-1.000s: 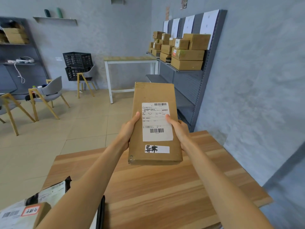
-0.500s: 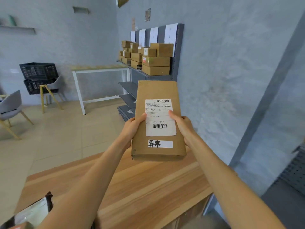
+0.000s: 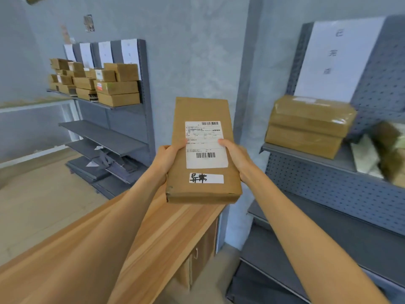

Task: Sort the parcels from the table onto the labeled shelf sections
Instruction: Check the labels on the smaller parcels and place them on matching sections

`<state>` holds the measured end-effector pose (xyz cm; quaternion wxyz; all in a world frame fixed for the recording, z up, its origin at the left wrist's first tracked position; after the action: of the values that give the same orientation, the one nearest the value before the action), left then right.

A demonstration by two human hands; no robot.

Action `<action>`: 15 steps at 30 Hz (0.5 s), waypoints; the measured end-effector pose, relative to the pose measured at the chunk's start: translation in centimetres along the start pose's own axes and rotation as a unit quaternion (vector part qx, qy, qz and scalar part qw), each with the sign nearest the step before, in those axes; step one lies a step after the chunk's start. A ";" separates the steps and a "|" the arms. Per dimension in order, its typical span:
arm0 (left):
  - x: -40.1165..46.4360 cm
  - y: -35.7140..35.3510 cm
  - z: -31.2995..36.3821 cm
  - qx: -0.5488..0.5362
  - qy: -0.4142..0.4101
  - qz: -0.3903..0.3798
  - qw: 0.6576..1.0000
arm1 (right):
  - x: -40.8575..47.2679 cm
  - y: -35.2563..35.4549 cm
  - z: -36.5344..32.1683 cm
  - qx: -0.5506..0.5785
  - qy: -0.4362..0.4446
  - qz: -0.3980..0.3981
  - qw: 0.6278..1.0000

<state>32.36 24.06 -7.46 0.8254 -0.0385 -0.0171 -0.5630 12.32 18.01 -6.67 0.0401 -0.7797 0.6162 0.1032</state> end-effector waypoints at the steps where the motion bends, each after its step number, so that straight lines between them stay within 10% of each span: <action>1: -0.1 -1.7 0.5 -0.004 -0.003 -0.015 1.000 | -0.9 1.8 -0.3 0.005 0.004 0.019 1.000; 15: -5.1 -26.2 5.4 -0.056 -0.011 -0.245 0.968 | -13.1 24.6 -2.2 0.030 0.039 0.231 0.972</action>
<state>6.18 19.69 -1.29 0.6586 -0.0853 -0.0036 -0.7476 -14.17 24.20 -0.18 0.0142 -0.6178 0.7839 0.0605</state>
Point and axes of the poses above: each hand's wrist, its own x-axis towards the middle knuckle, its own y-axis out of the back of the hand, z = x × y, the point moved 6 cm from there along x, towards the middle knuckle, and after that the axes turned 7 degrees about -y, right-handed, at the moved point
